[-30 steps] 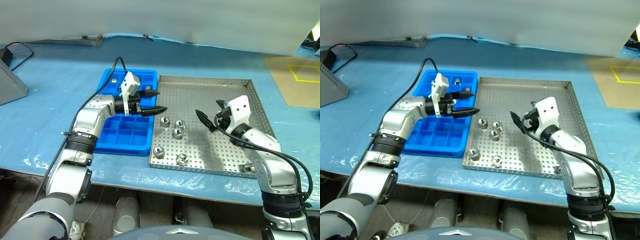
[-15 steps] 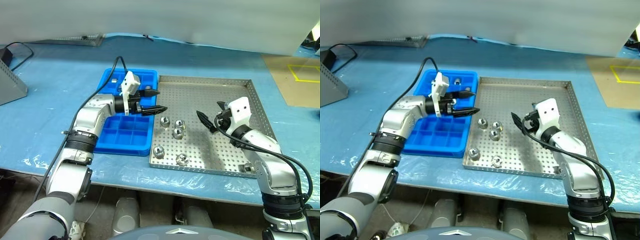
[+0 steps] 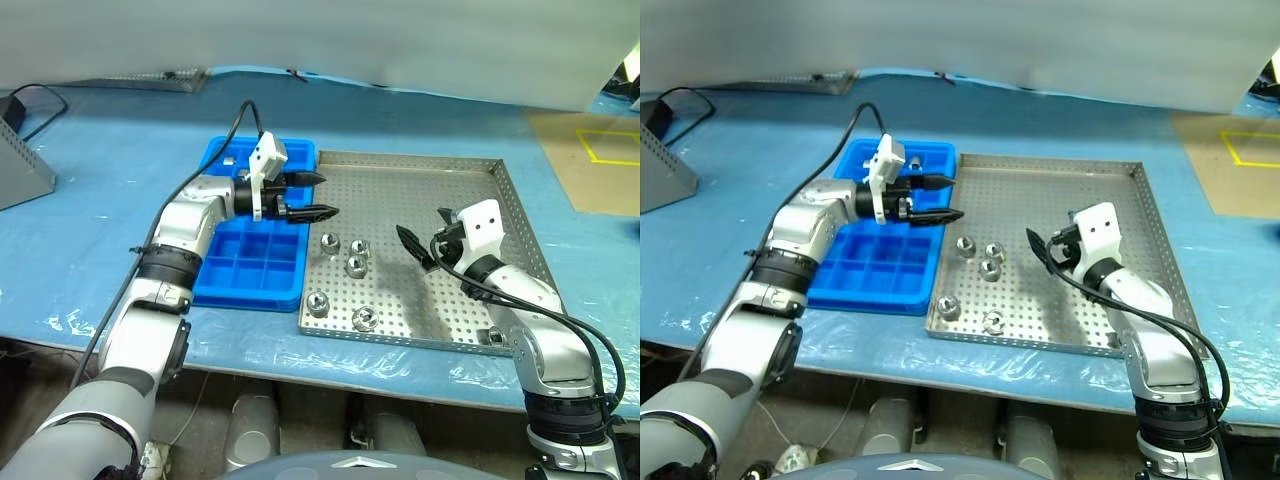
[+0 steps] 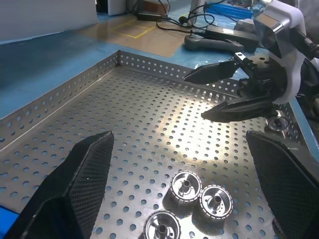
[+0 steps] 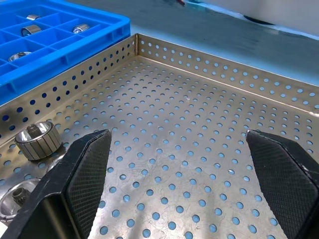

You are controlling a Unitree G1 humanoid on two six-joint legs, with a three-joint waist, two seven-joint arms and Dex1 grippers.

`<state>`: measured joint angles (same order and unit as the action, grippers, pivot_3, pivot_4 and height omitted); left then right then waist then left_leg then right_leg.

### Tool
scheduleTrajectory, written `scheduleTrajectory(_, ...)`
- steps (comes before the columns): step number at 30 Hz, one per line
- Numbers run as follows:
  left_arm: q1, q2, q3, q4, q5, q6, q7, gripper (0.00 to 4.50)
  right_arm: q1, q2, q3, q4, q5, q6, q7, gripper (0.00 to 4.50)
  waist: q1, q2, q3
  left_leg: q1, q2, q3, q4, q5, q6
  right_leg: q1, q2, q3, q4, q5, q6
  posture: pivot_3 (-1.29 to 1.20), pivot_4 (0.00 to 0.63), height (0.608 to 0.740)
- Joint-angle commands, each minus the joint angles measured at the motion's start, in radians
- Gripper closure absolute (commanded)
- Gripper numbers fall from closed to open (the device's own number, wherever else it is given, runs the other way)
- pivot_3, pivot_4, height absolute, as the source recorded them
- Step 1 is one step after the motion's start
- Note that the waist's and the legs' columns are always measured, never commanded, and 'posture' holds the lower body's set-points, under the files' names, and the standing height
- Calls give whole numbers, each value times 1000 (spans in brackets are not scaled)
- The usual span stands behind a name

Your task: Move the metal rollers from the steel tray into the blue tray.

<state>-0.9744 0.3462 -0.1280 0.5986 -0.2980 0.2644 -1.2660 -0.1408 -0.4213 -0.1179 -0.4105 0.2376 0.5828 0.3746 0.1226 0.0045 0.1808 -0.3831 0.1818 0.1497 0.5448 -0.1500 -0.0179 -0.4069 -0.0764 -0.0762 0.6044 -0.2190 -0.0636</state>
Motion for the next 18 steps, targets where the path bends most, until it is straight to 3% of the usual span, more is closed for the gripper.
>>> scheduleTrajectory(1,-118,-15,-59,146,91,-125,-67,37,-8,6,-19,-44,8,-29,-11,0,0,0,0,0,0,0,0,0,0,0,0,0,0,0,0,-52,150,740)
scheduleTrajectory(10,-359,-125,-231,553,363,-333,-164,37,23,41,15,-44,-25,-60,-49,0,-2,0,0,-1,-1,0,0,-1,1,0,0,0,-3,3,5,-110,150,740)
scheduleTrajectory(18,-381,-194,-298,684,537,-349,-77,37,90,82,21,-75,-53,-84,-101,0,-5,-1,0,-1,-2,0,0,-1,2,1,0,0,-3,3,5,-172,150,740)
